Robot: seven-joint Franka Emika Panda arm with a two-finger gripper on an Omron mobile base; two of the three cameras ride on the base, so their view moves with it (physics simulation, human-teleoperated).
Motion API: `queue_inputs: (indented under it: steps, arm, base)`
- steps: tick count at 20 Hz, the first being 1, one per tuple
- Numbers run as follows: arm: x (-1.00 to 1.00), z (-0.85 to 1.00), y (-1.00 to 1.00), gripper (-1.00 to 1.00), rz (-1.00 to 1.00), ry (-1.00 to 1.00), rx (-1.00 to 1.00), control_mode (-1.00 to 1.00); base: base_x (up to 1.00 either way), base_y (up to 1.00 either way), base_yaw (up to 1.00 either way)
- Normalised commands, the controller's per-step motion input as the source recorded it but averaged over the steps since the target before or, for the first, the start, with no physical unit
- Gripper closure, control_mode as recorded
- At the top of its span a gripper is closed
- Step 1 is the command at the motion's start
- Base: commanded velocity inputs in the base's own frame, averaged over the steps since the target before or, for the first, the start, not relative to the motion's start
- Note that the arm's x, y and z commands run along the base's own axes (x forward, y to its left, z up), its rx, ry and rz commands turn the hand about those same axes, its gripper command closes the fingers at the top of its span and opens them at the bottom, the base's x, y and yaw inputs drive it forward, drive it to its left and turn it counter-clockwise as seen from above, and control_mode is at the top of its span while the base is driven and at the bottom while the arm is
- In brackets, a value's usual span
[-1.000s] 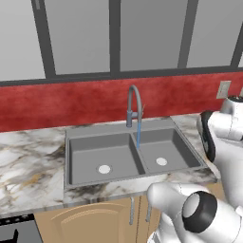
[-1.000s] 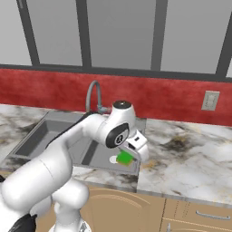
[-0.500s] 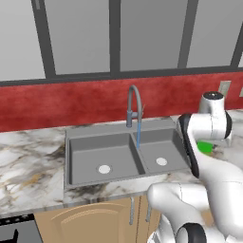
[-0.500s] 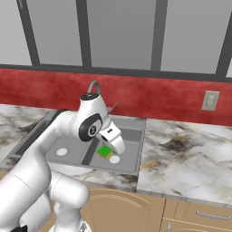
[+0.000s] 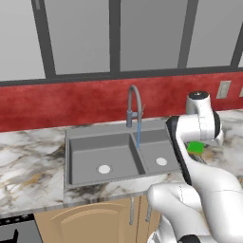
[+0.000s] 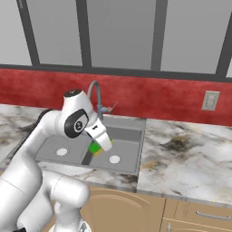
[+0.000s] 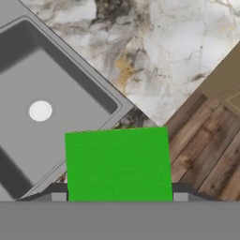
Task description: Soak the sponge with water for a few seconds and then drop it inside the sink.
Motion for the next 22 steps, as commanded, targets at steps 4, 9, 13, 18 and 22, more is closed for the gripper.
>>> queue_inputs:
  steps: [4,9,13,18,22]
  arm:
    - [-0.08,0.18,0.23,1.00,-0.05,0.00,0.00,-1.00]
    - [-0.27,0.08,0.14,1.00,-0.01,-0.05,0.00,-1.00]
    - [-0.33,0.03,0.11,1.00,0.00,-0.10,0.00,-1.00]
    - [-0.36,0.00,0.04,1.00,0.00,-0.14,0.00,-1.00]
    - [-0.28,0.00,0.12,1.00,0.00,-0.19,-0.01,-1.00]
  base:
    - [0.00,0.00,0.00]
    - [0.00,0.00,0.00]
    - [0.00,0.00,0.00]
    - [0.00,0.00,0.00]
    - [0.00,0.00,0.00]
